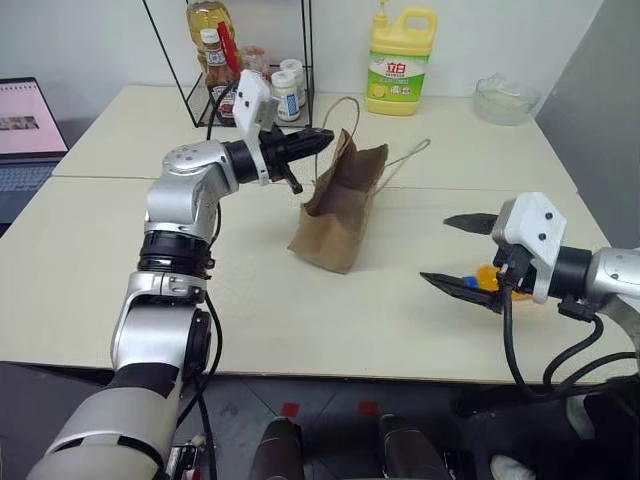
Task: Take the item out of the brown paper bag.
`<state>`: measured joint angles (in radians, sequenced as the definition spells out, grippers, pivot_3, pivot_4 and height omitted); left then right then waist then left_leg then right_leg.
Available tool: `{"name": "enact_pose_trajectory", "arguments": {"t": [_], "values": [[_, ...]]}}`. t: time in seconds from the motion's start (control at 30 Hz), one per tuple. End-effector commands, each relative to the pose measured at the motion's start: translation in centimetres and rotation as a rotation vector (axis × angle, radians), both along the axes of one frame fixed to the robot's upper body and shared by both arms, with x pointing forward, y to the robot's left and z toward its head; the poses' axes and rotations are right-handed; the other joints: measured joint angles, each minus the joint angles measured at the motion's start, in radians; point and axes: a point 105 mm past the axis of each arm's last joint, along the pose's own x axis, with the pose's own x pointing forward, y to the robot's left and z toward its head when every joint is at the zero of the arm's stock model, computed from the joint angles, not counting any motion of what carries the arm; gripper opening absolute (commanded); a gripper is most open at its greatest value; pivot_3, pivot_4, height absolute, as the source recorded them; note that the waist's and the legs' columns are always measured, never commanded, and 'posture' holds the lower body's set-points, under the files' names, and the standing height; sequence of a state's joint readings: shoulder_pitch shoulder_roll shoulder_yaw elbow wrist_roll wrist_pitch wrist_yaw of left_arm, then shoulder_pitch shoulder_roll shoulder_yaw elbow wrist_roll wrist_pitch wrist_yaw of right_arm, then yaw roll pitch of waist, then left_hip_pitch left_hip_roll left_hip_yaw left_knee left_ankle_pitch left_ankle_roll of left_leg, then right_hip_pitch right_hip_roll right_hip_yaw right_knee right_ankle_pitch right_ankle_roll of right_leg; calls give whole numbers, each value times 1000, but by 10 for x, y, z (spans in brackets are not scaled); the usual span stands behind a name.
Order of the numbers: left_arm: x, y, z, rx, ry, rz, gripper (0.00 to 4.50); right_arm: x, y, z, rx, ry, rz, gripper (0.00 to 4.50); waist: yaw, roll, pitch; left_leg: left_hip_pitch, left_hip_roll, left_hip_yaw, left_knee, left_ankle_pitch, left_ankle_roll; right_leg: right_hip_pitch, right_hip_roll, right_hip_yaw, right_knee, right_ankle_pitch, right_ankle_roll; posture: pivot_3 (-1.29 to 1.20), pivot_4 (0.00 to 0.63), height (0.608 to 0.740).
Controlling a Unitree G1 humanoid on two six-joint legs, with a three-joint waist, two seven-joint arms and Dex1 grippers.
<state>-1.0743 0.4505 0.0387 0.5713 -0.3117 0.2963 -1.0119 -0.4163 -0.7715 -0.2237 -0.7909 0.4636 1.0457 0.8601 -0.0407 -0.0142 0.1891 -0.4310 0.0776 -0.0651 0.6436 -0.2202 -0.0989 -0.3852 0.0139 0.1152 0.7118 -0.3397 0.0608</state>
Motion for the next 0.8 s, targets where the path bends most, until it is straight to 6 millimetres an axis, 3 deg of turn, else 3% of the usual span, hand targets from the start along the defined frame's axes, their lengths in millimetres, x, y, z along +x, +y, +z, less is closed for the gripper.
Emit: {"name": "enact_pose_trajectory", "arguments": {"t": [0.03,0.13,0.43,0.67,0.8], "values": [[2,13,2,16,-27,50,197,0,8,16,56,-57,-1,4481,1,0,0,0,0,0,0,0,0,0,0,0,0,0,0,0,150,740],[5,18,-3,32,-23,76,857,3,11,17,68,-58,-2,4500,2,0,0,0,0,0,0,0,0,0,0,0,0,0,0,0,150,740],[3,36,-3,53,-78,156,3600,6,15,16,88,-54,4,4500,5,0,0,0,0,0,0,0,0,0,0,0,0,0,0,0,150,740],[-15,50,12,-28,-135,245,3600,10,15,12,129,-55,-28,4500,8,0,0,0,0,0,0,0,0,0,0,0,0,0,0,0,150,740],[-29,68,12,-84,-144,354,3600,11,12,13,170,-77,-74,4500,5,0,0,0,1,0,0,0,0,0,0,0,1,0,0,0,150,740]]}}
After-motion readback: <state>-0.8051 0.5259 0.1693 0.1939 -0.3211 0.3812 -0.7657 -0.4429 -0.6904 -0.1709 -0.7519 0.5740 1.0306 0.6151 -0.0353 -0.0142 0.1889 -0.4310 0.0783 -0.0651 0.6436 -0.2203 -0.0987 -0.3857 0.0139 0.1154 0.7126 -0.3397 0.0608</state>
